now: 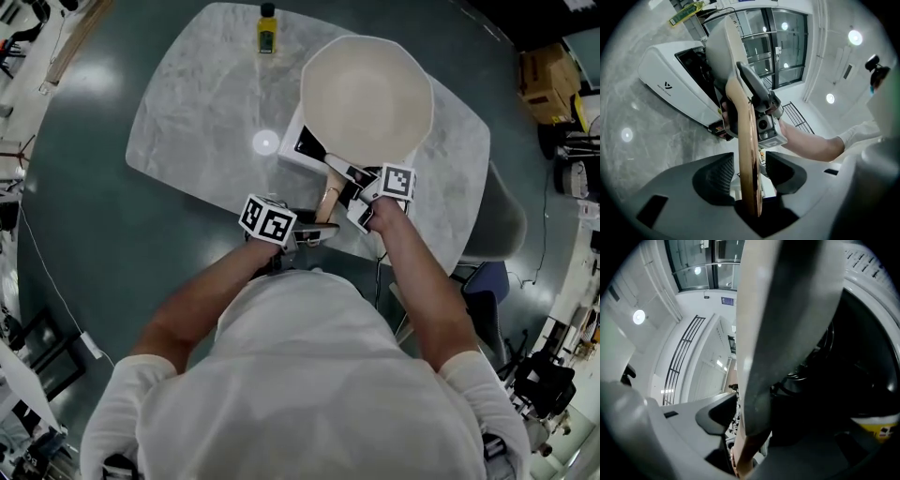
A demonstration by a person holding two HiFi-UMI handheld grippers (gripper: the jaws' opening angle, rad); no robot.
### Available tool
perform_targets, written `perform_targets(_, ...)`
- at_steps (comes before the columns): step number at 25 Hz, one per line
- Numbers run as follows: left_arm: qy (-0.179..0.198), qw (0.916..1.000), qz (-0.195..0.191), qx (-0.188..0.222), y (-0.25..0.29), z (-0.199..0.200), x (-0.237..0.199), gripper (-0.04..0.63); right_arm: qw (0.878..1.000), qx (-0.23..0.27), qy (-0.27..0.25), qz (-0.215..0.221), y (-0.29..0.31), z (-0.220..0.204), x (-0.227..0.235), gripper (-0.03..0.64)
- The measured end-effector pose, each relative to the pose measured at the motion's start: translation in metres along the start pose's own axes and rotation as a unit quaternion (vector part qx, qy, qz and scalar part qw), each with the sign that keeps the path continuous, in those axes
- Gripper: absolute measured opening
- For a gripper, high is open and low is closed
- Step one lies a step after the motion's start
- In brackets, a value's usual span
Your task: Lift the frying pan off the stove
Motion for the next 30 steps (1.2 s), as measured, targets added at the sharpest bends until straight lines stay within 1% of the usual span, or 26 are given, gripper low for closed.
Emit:
perform_targets(1,-0.003,1.0000,-0.004,-0.004,0.001,0.001,-0.001,0.191,1.000,0.002,0.004,0.001,0.000,0.000,0.001,0.208)
perform_targets(3,-0.005,0.9999,-0.010,-0.011,0.003,0.003,-0.001,0.120,1.000,0.005,0.010,0.002,-0.001,-0.001,0.001,0.192)
perform_targets(4,-0.006,0.9998,-0.014,-0.015,0.004,0.004,0.000,0.110,1.000,0.008,0.010,0.001,-0.001,-0.001,0.001,0.192)
perform_targets(7,-0.008,0.9995,-0.021,-0.024,0.005,0.006,0.001,0.106,1.000,0.013,0.008,-0.003,-0.001,-0.001,0.000,0.190)
perform_targets(11,0.000,0.9992,-0.027,-0.030,0.004,0.007,0.003,0.106,1.000,0.021,0.007,0.000,-0.001,-0.002,-0.002,0.186)
perform_targets(15,0.005,0.9989,-0.039,-0.025,0.001,0.011,0.008,0.107,0.999,0.031,0.005,0.006,-0.001,-0.002,-0.006,0.179)
perform_targets(18,0.002,0.9985,-0.053,-0.017,0.000,0.013,0.013,0.107,0.999,0.042,-0.001,0.006,-0.002,-0.002,-0.010,0.174)
perform_targets(24,-0.009,0.9973,-0.073,-0.010,-0.004,0.022,0.028,0.112,0.997,0.070,0.013,-0.012,-0.004,-0.001,-0.018,0.172)
perform_targets(27,-0.009,0.9968,-0.078,-0.015,-0.005,0.023,0.032,0.114,0.996,0.082,0.017,-0.010,-0.007,-0.001,-0.020,0.170)
perform_targets(30,0.001,0.9965,-0.080,-0.024,-0.006,0.024,0.037,0.114,0.996,0.093,0.019,0.000,-0.012,-0.001,-0.027,0.170)
Point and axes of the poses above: the fingertips, and each gripper's own axes: y forward along the fingers, x to its right, z out of its top, the point moved 7 cm from there along -y, backward along the fingers, and after that the axes turned 13 degrees about x, right-handed, at the moved point
